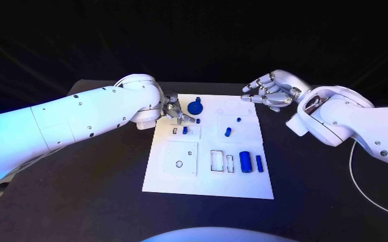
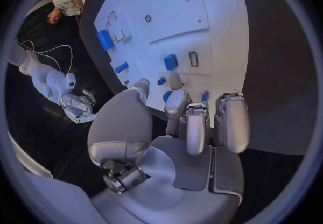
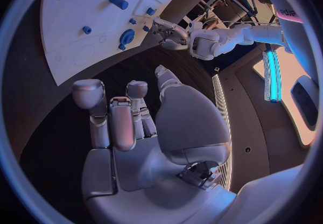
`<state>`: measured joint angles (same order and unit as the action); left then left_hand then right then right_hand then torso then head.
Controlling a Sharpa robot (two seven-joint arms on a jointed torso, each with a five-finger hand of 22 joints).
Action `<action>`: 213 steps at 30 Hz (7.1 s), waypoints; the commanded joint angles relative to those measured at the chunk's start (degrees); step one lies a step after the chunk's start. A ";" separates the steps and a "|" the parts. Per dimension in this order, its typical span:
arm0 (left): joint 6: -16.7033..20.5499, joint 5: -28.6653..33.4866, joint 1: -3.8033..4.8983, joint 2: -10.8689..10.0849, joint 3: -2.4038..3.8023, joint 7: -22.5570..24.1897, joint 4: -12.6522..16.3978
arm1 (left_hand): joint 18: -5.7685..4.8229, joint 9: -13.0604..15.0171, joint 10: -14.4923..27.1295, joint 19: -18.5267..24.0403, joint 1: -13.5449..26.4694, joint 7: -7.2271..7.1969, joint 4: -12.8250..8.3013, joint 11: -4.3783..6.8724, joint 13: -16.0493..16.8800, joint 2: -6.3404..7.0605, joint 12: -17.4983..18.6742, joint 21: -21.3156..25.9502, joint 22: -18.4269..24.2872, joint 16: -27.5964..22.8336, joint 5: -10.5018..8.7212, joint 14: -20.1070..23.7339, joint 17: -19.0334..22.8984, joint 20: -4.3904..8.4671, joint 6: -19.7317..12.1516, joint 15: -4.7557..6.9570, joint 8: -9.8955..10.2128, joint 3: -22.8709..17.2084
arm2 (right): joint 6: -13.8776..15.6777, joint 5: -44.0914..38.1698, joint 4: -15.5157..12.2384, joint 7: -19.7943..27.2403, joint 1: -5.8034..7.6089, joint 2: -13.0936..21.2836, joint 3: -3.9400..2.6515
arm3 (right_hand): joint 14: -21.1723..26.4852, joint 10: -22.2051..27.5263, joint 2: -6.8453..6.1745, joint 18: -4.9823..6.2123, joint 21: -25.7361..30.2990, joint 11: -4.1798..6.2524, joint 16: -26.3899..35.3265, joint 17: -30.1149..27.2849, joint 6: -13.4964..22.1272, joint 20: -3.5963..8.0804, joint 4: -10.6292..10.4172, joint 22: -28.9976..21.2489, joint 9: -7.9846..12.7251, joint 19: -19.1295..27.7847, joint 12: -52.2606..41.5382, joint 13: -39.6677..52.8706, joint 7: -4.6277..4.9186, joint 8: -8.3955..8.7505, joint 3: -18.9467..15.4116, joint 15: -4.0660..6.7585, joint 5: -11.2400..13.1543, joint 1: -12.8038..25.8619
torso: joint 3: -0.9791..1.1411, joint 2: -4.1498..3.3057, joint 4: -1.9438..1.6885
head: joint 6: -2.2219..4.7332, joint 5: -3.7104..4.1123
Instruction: Assemble the parts on the task board
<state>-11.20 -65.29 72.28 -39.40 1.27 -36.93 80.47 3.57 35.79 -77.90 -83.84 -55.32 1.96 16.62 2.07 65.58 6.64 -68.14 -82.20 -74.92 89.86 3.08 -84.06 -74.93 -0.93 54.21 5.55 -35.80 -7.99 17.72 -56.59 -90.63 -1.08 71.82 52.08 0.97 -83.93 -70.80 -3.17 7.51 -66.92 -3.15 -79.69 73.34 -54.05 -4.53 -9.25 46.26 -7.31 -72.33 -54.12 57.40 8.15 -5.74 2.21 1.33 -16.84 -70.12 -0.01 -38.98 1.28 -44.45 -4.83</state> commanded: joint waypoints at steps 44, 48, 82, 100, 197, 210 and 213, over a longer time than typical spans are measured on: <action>-11.16 0.33 4.43 10.12 -1.56 0.77 -22.76 | -0.07 -3.95 4.29 0.98 -7.42 1.59 -0.11 -1.53 -6.05 -5.99 5.11 2.63 -0.66 0.14 -0.15 -5.94 -15.07 -1.40 -1.54 -1.51 3.89 8.37 | -0.72 -0.28 1.13 0.00 -0.03 -1.06 0.00 | -2.76 0.47 0.62 0.40 0.46 0.03 0.44 0.00 0.28 -0.06 -0.07 -0.24 0.10 0.21 -0.26 -0.34 0.04 -0.54 -0.97 0.01 -1.12 -1.45 | 0.07 -0.05 -0.05 | 0.22 -1.29; -11.55 0.33 4.11 10.45 -1.64 0.98 -23.27 | -0.08 -4.02 4.28 0.93 -7.98 1.58 -0.19 -1.51 -6.06 -6.25 5.07 2.61 -0.72 0.14 -0.14 -5.94 -15.07 -1.37 -1.55 -1.49 3.86 8.54 | -0.73 -0.29 1.13 0.00 -0.02 -1.06 0.00 | -2.77 0.46 0.76 0.41 0.47 0.03 0.41 0.05 0.27 -0.06 -0.12 -0.26 0.10 0.21 -0.29 -0.33 0.04 -0.56 -0.98 0.02 -1.15 -1.53 | 0.07 -0.01 -0.01 | 0.19 -1.21; -10.87 0.79 3.48 11.43 -1.69 3.26 -24.86 | -0.08 -4.76 4.45 0.86 -17.41 1.34 -2.45 -1.27 -6.75 -10.77 5.06 2.82 -0.92 0.14 -0.11 -5.94 -15.07 -1.18 -1.72 -1.30 3.35 5.93 | -0.75 -0.32 1.00 -0.14 -0.02 -0.82 0.00 | -2.77 0.49 1.10 0.41 0.53 0.03 0.47 -0.01 0.25 -0.05 -0.26 -0.32 0.11 0.20 -0.27 -0.39 0.04 -0.61 -1.04 0.02 -1.28 -1.72 | 0.11 0.00 -0.05 | -0.25 -0.96; -13.23 1.03 3.06 11.67 -1.85 3.33 -25.29 | -0.14 -5.78 4.87 0.79 -25.48 0.94 -8.58 -0.82 -7.78 -9.65 6.04 2.85 -1.31 0.14 -0.08 -5.94 -15.07 -0.75 -2.51 -0.89 3.84 -3.91 | -1.06 -0.32 0.86 -0.25 -0.02 -0.73 0.00 | -2.77 0.49 1.10 0.41 0.53 0.03 0.47 -0.01 0.25 -0.05 -0.26 -0.32 0.11 0.20 -0.27 -0.39 0.04 -0.61 -1.04 0.02 -1.28 -1.72 | 0.09 0.05 -0.08 | -0.66 -0.91; -4.18 2.07 -1.80 -1.45 -2.51 4.66 -3.58 | -0.63 -3.87 1.02 -0.56 -12.54 0.61 -15.42 -0.42 -7.47 0.32 4.72 1.44 -4.09 0.14 8.00 -5.94 -15.07 -0.66 -1.47 -0.73 -1.81 -33.11 | -1.18 -0.33 0.21 -0.62 -0.02 0.23 0.03 | -2.80 0.33 1.26 0.40 0.56 0.06 0.43 0.11 0.11 -0.04 -0.58 -0.31 0.10 0.16 -0.60 -0.21 0.01 -0.77 -1.47 0.03 -1.87 -1.84 | 0.07 0.16 -0.45 | -2.06 -1.76; -5.44 2.78 -1.94 -0.50 -2.67 3.57 -4.89 | -0.77 -4.23 0.39 -0.85 -8.79 0.00 -13.93 -0.02 -6.80 -0.10 4.06 1.07 -4.70 0.14 7.78 -5.94 -15.07 -0.40 -0.22 -0.43 -1.96 -32.29 | -1.18 -0.33 0.23 -0.78 -0.02 0.21 0.03 | -2.80 0.37 1.29 0.40 0.57 0.06 0.46 0.09 0.10 -0.03 -0.65 -0.31 0.10 0.15 -0.53 -0.30 0.00 -0.79 -1.57 0.04 -1.96 -1.88 | 0.03 0.20 -0.52 | -2.31 -1.73; -5.57 2.81 -1.96 -0.52 -2.68 3.23 -4.94 | -0.79 -4.38 0.27 -0.90 -7.85 -0.19 -13.68 0.11 -6.72 0.42 3.98 1.02 -4.80 0.14 7.70 -5.94 -15.07 -0.33 0.14 -0.33 -1.89 -31.31 | -1.19 -0.33 0.25 -0.76 -0.02 0.22 0.03 | -2.80 0.37 1.29 0.40 0.57 0.06 0.46 0.09 0.10 -0.03 -0.65 -0.31 0.10 0.15 -0.53 -0.30 0.00 -0.79 -1.57 0.04 -1.96 -1.88 | 0.02 0.21 -0.50 | -2.28 -1.65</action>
<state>-14.76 -62.47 70.75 -39.95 -1.08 -31.96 75.79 3.55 31.45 -77.40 -84.05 -63.79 1.99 6.70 2.14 58.83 7.20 -64.10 -81.00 -74.91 89.86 10.78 -84.08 -74.92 -1.54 54.02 4.91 -37.72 -36.10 17.17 -56.53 -90.33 -1.81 71.83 52.31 1.00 -83.93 -70.85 -2.06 7.50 -66.72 -3.20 -79.48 73.36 -54.05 -4.53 -9.88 46.03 -7.28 -72.33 -54.35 57.12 8.16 -6.19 0.96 1.33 -18.53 -71.74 0.03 -38.80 0.78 -46.74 -6.55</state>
